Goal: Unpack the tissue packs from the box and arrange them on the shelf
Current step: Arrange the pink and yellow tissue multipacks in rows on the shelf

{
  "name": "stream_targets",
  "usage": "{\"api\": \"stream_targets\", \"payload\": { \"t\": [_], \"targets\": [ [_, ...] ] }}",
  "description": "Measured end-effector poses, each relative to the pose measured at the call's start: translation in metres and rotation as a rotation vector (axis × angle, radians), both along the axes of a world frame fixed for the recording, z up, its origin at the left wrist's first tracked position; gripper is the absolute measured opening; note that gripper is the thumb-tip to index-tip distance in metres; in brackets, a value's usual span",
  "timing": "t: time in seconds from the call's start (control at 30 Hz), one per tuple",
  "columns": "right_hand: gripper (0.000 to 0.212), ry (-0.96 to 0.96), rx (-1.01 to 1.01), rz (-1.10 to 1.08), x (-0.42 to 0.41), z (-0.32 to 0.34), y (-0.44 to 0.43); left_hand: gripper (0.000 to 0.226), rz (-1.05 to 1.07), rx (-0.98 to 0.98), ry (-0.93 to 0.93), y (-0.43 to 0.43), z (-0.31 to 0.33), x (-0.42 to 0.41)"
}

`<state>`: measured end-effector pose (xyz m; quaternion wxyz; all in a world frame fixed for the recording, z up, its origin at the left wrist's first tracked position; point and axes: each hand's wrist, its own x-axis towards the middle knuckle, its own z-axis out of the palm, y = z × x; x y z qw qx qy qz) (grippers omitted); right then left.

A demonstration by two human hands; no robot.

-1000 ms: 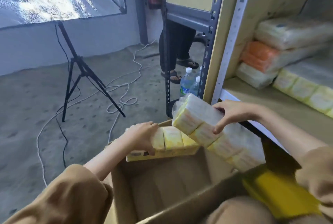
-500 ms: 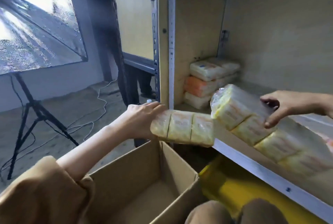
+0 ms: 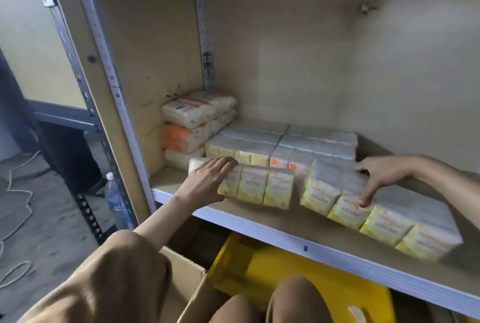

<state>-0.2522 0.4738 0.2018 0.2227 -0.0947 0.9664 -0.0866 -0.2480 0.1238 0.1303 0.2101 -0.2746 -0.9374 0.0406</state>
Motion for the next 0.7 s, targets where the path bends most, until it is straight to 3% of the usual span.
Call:
{"api": "stream_targets", "payload": {
  "t": [0.03, 0.23, 0.33, 0.47, 0.57, 0.63, 0.7],
  "targets": [
    [0.042, -0.001, -0.016, -0.025, -0.002, -0.006, 0.002, 0.104, -0.012, -0.027, -0.021, 0.006, -0.005, -0.006],
    [0.018, -0.081, -0.066, -0.093, -0.009, -0.033, 0.007, 0.110, -0.014, -0.009, -0.047, 0.012, -0.029, -0.026],
    [0.031, -0.086, -0.088, -0.122, -0.012, -0.043, 0.007, 0.105, -0.003, -0.003, -0.110, 0.007, -0.032, -0.028],
    [0.045, -0.094, -0.073, -0.129, -0.012, -0.041, 0.006, 0.078, 0.015, 0.137, -0.416, 0.001, -0.025, -0.029],
    [0.061, -0.089, -0.061, -0.091, -0.008, -0.038, 0.007, 0.050, 0.037, 0.302, -0.419, 0.001, -0.023, -0.027],
    [0.091, -0.048, -0.065, -0.059, -0.008, -0.039, 0.008, 0.043, 0.059, 0.331, -0.388, 0.002, -0.025, -0.027],
    [0.101, 0.004, -0.078, -0.034, -0.007, -0.042, 0.011, 0.044, 0.098, 0.339, -0.360, 0.005, -0.025, -0.027]
  ]
}}
